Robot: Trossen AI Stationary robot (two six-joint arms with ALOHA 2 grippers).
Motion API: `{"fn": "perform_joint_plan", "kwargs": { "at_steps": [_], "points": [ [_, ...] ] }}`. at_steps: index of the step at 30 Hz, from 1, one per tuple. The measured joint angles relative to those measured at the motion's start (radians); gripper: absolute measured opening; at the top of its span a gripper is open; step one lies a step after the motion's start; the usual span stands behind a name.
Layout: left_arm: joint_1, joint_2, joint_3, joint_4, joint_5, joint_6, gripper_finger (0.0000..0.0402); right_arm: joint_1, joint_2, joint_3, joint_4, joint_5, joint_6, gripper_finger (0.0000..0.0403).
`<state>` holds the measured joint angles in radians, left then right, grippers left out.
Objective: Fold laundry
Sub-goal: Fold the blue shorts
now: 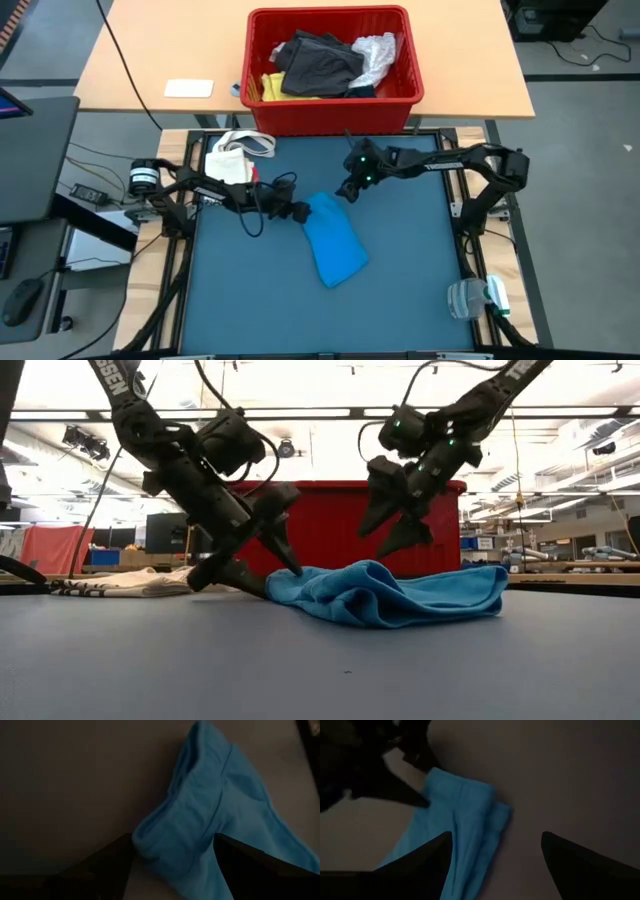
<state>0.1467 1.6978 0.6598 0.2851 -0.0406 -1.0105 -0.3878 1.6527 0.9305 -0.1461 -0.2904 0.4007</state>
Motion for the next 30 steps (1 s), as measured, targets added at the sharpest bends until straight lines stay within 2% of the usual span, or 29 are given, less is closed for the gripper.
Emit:
{"fn": "perform_joint_plan", "kwargs": {
  "at_steps": [6, 14, 17, 21, 27, 30],
  "points": [
    [0.004, 0.070, -0.002, 0.186, 0.007, 0.155, 0.0252, 0.036, 0.091, -0.001, 0.014, -0.015, 0.063, 0.0307],
    [0.009, 0.122, 0.001, 0.209, 0.038, 0.177, 0.0195, 0.047, 0.213, 0.005, 0.070, -0.114, 0.151, 0.0306],
    [0.006, 0.124, 0.000, 0.215, 0.039, 0.208, 0.0181, 0.054, 0.240, 0.004, 0.119, -0.139, 0.193, 0.0293],
    [0.007, 0.125, -0.003, 0.228, 0.049, 0.231, 0.0162, 0.062, 0.256, 0.001, 0.196, -0.172, 0.256, 0.0239],
    [0.007, 0.128, -0.003, 0.236, 0.059, 0.287, 0.0130, 0.083, 0.260, 0.001, 0.207, -0.165, 0.251, 0.0120],
    [0.008, 0.126, -0.003, 0.248, 0.061, 0.297, 0.0107, 0.073, 0.255, -0.001, 0.204, -0.184, 0.241, 0.0046]
  ]
}}
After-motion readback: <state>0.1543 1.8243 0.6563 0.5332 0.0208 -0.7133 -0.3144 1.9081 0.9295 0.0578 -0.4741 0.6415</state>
